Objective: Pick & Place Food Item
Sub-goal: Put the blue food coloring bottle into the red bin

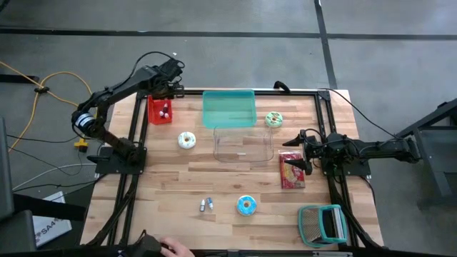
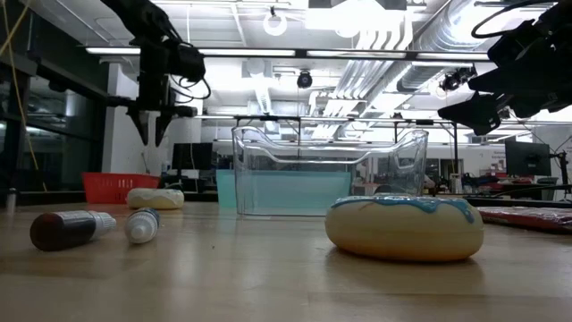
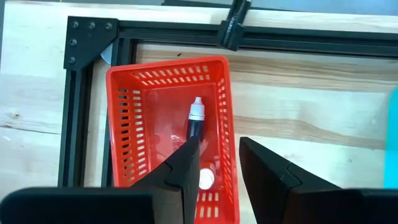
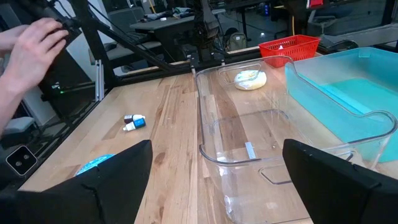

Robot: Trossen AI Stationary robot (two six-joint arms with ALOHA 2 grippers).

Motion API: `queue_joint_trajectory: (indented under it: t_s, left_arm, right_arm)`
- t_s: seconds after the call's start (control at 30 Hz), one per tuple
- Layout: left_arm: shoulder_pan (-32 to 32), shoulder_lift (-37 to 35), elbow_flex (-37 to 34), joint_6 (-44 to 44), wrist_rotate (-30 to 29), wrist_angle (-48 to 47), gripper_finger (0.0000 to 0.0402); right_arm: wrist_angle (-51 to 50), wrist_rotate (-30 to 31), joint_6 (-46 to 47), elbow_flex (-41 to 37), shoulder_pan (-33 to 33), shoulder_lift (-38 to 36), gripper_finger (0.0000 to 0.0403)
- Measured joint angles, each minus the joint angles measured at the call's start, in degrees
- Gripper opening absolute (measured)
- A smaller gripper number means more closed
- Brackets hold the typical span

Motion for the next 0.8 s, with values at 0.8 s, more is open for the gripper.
queue_joint_trajectory:
  t_s: [0.8]
  left_arm:
    - [-11.62,-0.13,0.0,8.0,6.12,-0.06,0.0106]
  right_arm:
    - [0.0,0.0,0.0,-0.01,-0.01,0.0,0.035]
